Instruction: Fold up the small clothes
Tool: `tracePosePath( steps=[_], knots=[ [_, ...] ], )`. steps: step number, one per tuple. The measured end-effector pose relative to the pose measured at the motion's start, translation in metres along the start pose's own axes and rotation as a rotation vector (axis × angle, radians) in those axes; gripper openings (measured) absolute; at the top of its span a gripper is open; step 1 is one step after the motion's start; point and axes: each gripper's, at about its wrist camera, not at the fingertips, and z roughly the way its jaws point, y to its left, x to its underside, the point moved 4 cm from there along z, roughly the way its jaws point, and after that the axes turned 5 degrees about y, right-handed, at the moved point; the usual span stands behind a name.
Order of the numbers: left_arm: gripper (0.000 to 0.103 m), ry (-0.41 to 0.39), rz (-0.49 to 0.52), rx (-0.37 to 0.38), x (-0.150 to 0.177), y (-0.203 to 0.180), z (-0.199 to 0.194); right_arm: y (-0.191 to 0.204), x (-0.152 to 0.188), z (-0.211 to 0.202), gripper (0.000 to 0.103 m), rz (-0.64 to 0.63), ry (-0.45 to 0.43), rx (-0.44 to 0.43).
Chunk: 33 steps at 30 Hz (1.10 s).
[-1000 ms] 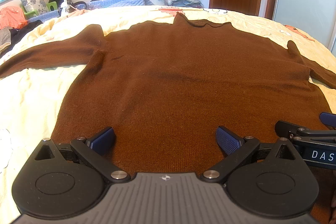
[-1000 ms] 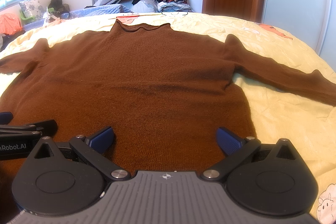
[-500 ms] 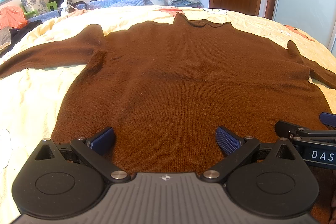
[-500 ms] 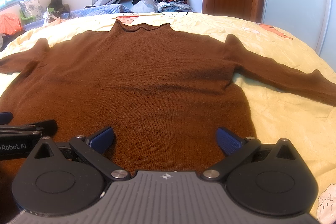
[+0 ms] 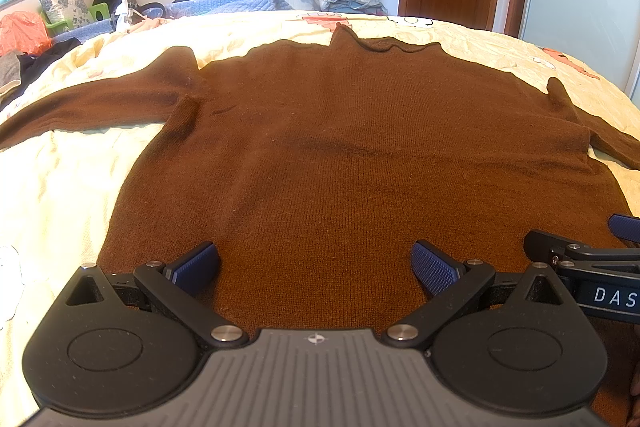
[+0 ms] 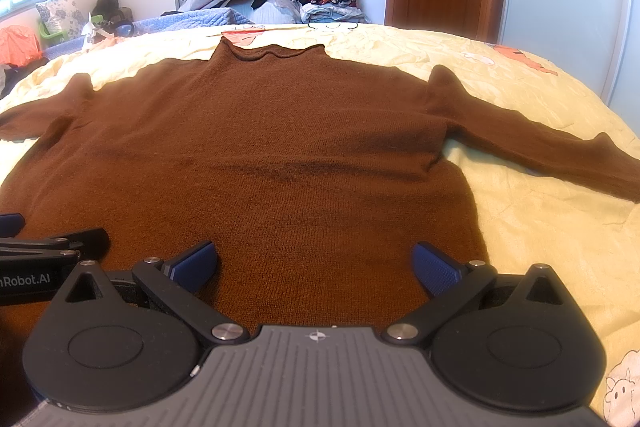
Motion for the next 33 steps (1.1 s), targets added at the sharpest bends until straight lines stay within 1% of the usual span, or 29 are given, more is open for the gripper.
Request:
tracePosePath(
  steps=[21, 22, 23, 24, 26, 28, 29, 30, 32, 33],
  knots=[
    [0.103, 0.0, 0.0, 0.0, 0.0, 0.0, 0.0, -0.003, 0.0, 0.001, 0.103, 0.0, -0.001, -0.003],
    [0.103, 0.0, 0.0, 0.0, 0.0, 0.0, 0.0, -0.004, -0.001, 0.0, 0.103, -0.001, 0.002, -0.011],
    [0.103, 0.0, 0.0, 0.001, 0.0, 0.0, 0.0, -0.008, -0.003, -0.001, 0.103, 0.005, 0.009, -0.044],
    [0.103, 0.0, 0.001, 0.001, 0.0, 0.0, 0.0, -0.018, -0.007, -0.005, 0.103, 0.05, 0.009, -0.098],
    [0.103, 0.0, 0.001, 0.002, 0.0, 0.0, 0.0, -0.057, -0.024, -0.019, 0.103, 0.218, -0.043, -0.207],
    [0.103, -0.001, 0.0, 0.003, 0.0, 0.0, 0.0, -0.111, -0.039, -0.034, 0.103, 0.387, -0.134, -0.224],
    [0.103, -0.001, 0.0, 0.002, 0.0, 0.0, 0.0, -0.145, -0.044, -0.04, 0.103, 0.469, -0.178, -0.207],
    [0.103, -0.001, 0.0, 0.002, 0.0, 0.0, 0.0, -0.185, -0.047, -0.045, 0.103, 0.553, -0.208, -0.163],
    [0.103, -0.001, 0.0, 0.003, 0.0, 0.0, -0.001, -0.255, -0.049, -0.045, 0.103, 0.696, -0.205, -0.055],
    [0.103, -0.001, 0.0, 0.003, 0.0, 0.0, 0.0, -0.296, -0.046, -0.044, 0.103, 0.794, -0.202, -0.001]
  ],
)
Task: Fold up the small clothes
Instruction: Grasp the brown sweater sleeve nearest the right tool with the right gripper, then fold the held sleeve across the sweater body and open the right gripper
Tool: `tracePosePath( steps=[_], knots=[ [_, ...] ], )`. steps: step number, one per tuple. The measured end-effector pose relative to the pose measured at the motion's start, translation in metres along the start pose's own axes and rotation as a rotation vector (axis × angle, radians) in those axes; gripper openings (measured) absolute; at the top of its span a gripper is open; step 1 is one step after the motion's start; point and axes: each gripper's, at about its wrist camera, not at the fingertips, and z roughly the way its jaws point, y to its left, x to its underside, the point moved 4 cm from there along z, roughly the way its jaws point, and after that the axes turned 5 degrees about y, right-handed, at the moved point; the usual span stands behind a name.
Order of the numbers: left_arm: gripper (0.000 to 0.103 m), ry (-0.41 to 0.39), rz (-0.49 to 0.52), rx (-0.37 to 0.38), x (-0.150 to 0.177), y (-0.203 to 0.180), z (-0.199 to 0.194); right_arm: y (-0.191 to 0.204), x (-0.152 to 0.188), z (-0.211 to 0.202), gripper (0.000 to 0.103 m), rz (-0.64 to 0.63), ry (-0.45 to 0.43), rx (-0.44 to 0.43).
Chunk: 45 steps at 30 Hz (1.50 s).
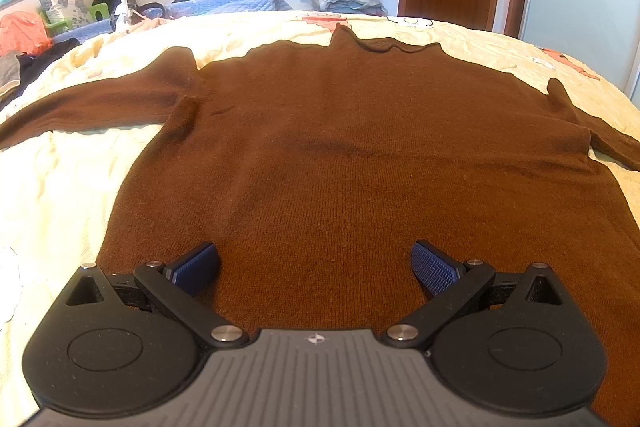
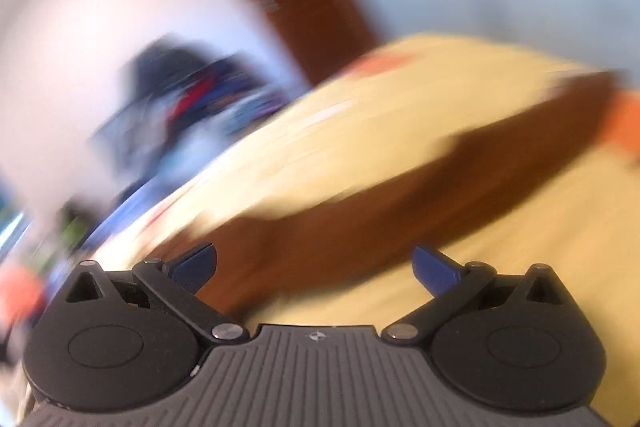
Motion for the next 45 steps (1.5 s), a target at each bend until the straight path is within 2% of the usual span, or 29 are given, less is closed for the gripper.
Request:
tracePosePath(
  steps=[3, 5, 8, 12, 15, 17, 19, 21, 24, 26, 29, 31, 33, 34, 36, 38, 41, 43, 45],
  knots=[
    [0.103, 0.0, 0.0, 0.0, 0.0, 0.0, 0.0, -0.078, -0.048, 0.006, 0.097, 0.236, -0.04, 0.075],
    [0.103, 0.0, 0.0, -0.001, 0.0, 0.0, 0.0, -0.116, -0.062, 0.01, 0.082, 0.362, -0.036, 0.096],
    [0.103, -0.001, -0.002, -0.004, -0.001, 0.0, 0.0, -0.136, -0.06, 0.016, 0.066, 0.411, -0.066, 0.018],
    [0.103, -0.001, -0.002, -0.004, -0.001, 0.0, -0.001, -0.136, -0.059, 0.025, 0.055, 0.363, -0.072, 0.002],
    [0.103, -0.001, -0.002, -0.003, -0.001, 0.0, -0.001, -0.135, -0.058, 0.034, 0.036, 0.352, -0.062, 0.002],
    [0.103, -0.001, -0.002, -0.003, -0.001, 0.0, -0.001, -0.142, -0.058, 0.031, 0.019, 0.363, -0.06, -0.006],
    [0.103, -0.001, -0.002, -0.003, -0.001, -0.001, 0.0, -0.145, -0.059, 0.034, 0.016, 0.376, -0.07, -0.007],
    [0.103, -0.001, -0.002, -0.003, -0.001, -0.001, -0.001, -0.132, -0.06, 0.028, 0.016, 0.349, -0.097, -0.009],
    [0.103, -0.001, -0.003, -0.003, -0.001, -0.001, -0.001, -0.074, -0.052, 0.02, 0.016, 0.245, -0.122, -0.09],
    [0.103, -0.001, -0.002, -0.004, -0.001, -0.001, 0.0, -0.011, -0.035, 0.019, 0.016, 0.115, -0.092, -0.184],
    [0.103, -0.001, -0.002, -0.004, -0.001, -0.001, 0.0, 0.106, 0.013, 0.016, 0.016, -0.077, 0.008, -0.437],
    [0.103, -0.001, -0.002, -0.004, -0.001, -0.001, 0.0, 0.179, 0.054, 0.012, 0.022, -0.192, 0.114, -0.599],
    [0.103, -0.001, 0.0, -0.002, -0.001, -0.001, 0.0, 0.231, 0.093, 0.008, 0.066, -0.273, 0.22, -0.714],
    [0.103, -0.001, 0.001, 0.0, -0.001, -0.002, 0.0, 0.246, 0.107, 0.005, 0.103, -0.309, 0.233, -0.729],
    [0.103, -0.001, 0.001, 0.003, -0.001, -0.001, 0.001, 0.253, 0.127, 0.0, 0.102, -0.357, 0.201, -0.715],
    [0.103, -0.003, -0.001, 0.008, -0.001, -0.001, 0.001, 0.242, 0.142, 0.005, 0.102, -0.378, 0.244, -0.691],
    [0.103, 0.0, 0.002, 0.029, -0.004, 0.001, 0.0, 0.213, 0.169, 0.015, 0.101, -0.471, 0.267, -0.556],
    [0.103, 0.005, -0.038, 0.072, -0.011, 0.008, -0.001, 0.194, 0.192, 0.014, 0.101, -0.551, 0.251, -0.474],
    [0.103, -0.003, -0.146, 0.165, -0.029, 0.02, -0.003, 0.181, 0.201, 0.01, 0.101, -0.595, 0.233, -0.436]
  ],
)
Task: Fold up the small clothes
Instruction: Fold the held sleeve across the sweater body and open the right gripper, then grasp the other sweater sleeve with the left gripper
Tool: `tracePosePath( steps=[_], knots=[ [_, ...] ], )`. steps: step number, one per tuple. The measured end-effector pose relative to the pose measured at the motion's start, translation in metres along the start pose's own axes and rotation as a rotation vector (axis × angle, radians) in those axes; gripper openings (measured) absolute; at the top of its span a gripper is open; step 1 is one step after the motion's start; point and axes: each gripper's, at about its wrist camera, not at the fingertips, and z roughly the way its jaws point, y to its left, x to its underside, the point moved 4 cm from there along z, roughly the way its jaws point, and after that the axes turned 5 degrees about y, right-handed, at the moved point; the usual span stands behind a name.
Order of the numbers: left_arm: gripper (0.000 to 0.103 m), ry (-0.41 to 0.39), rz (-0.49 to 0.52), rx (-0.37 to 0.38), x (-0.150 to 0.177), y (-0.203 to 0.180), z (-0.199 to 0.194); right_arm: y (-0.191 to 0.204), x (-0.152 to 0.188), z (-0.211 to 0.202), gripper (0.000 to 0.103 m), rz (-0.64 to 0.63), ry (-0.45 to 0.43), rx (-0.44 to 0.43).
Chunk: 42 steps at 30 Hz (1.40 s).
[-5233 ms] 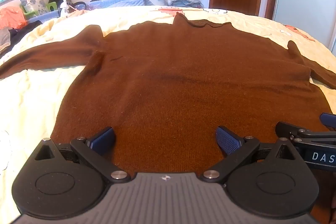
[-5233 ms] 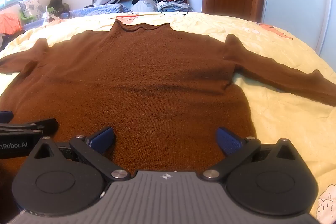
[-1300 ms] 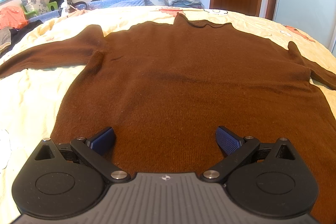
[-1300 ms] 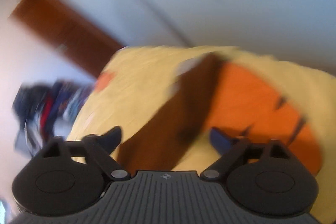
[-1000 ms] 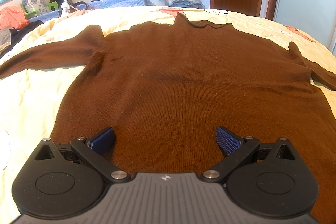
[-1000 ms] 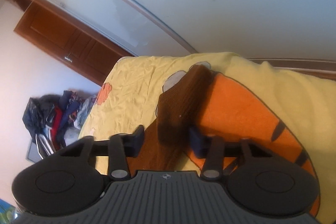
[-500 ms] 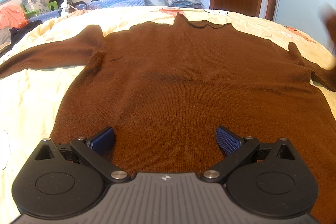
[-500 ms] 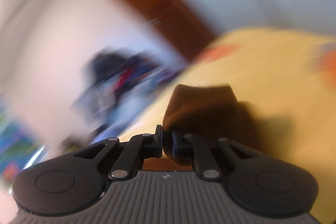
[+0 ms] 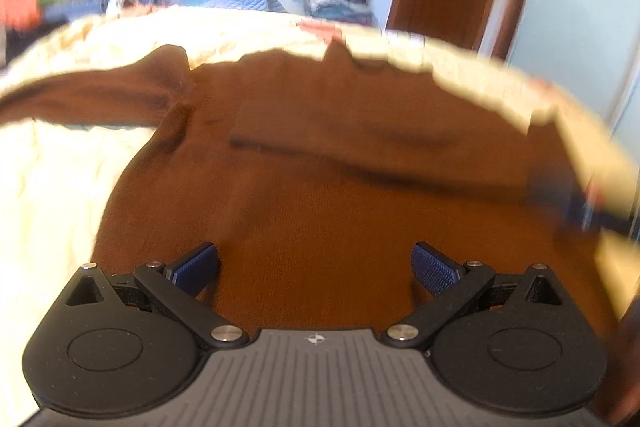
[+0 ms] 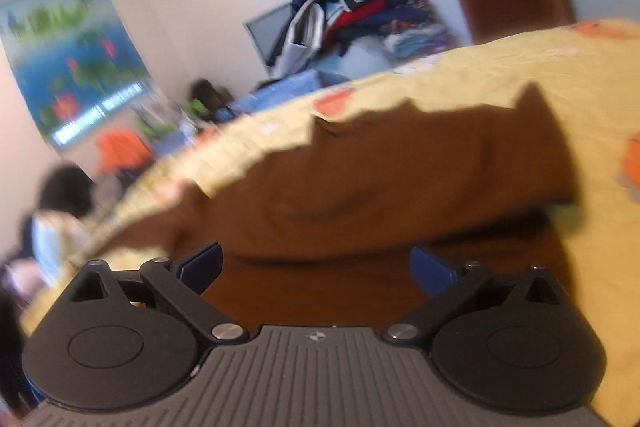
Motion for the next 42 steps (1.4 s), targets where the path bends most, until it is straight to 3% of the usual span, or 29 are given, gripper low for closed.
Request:
tracePosePath(
  steps=[4, 7, 8, 11, 12, 13, 15, 17, 20, 22, 25, 28, 31, 32, 33, 34, 36, 37, 39, 42],
  knots=[
    [0.103, 0.041, -0.242, 0.15, -0.05, 0.024, 0.019, -0.011, 0.018, 0.007, 0.101, 0.036, 0.037, 0.021],
    [0.099, 0.068, -0.367, 0.121, -0.074, 0.044, 0.051, -0.012, 0.018, 0.012, 0.103, 0.032, 0.039, 0.014],
    [0.092, 0.092, -0.392, 0.09, -0.077, 0.05, 0.062, -0.013, 0.018, 0.012, 0.103, 0.032, 0.039, 0.013],
    [0.049, 0.073, -0.35, 0.028, -0.084, 0.046, 0.075, -0.018, 0.019, 0.011, 0.103, 0.056, 0.031, -0.011],
    [0.026, 0.086, -0.328, 0.0, -0.085, 0.043, 0.078, -0.019, 0.019, 0.01, 0.103, 0.069, 0.027, -0.022],
    [0.01, 0.084, -0.299, -0.042, -0.086, 0.04, 0.079, -0.021, 0.02, 0.008, 0.103, 0.08, 0.023, -0.031],
    [0.009, 0.066, -0.258, -0.071, -0.089, 0.036, 0.078, -0.023, 0.02, 0.007, 0.103, 0.095, 0.018, -0.044],
    [0.008, -0.007, -0.21, -0.117, -0.096, 0.036, 0.061, -0.023, 0.02, 0.006, 0.103, 0.098, 0.018, -0.047],
    [0.008, -0.153, -0.157, -0.197, -0.109, 0.047, 0.026, -0.022, 0.021, 0.005, 0.103, 0.101, 0.018, -0.049],
    [0.008, -0.189, -0.15, -0.262, -0.11, 0.061, 0.017, -0.022, 0.021, 0.005, 0.103, 0.103, 0.019, -0.051],
    [0.008, -0.089, -0.122, -0.303, -0.1, 0.082, 0.035, -0.02, 0.02, 0.005, 0.103, 0.101, 0.021, -0.05],
    [0.01, -0.004, -0.031, -0.371, -0.079, 0.083, 0.056, -0.021, 0.02, 0.004, 0.103, 0.098, 0.023, -0.048],
    [0.013, -0.069, 0.018, -0.4, -0.069, 0.077, 0.037, -0.019, 0.018, 0.003, 0.103, 0.089, 0.038, -0.047],
    [0.018, -0.085, 0.023, -0.412, -0.069, 0.074, 0.028, -0.02, 0.015, 0.001, 0.103, 0.085, 0.056, -0.043],
    [0.035, -0.097, 0.011, -0.435, -0.071, 0.072, 0.017, -0.019, 0.008, -0.001, 0.103, 0.091, 0.07, -0.04],
    [0.059, -0.118, -0.008, -0.455, -0.074, 0.07, 0.004, -0.021, -0.003, -0.006, 0.103, 0.106, 0.059, -0.044],
    [0.09, -0.239, -0.033, -0.41, -0.071, 0.06, -0.026, -0.028, -0.035, -0.015, 0.103, 0.132, -0.027, -0.069],
    [0.097, -0.311, -0.035, -0.357, -0.07, 0.052, -0.036, -0.031, -0.052, -0.016, 0.103, 0.134, -0.06, -0.068],
    [0.098, -0.371, -0.005, -0.246, -0.073, 0.032, -0.04, -0.038, -0.085, -0.002, 0.103, 0.123, -0.075, -0.034],
    [0.098, -0.244, 0.049, -0.124, -0.085, 0.006, 0.001, -0.044, -0.112, 0.051, 0.103, 0.073, 0.021, 0.014]
  ],
)
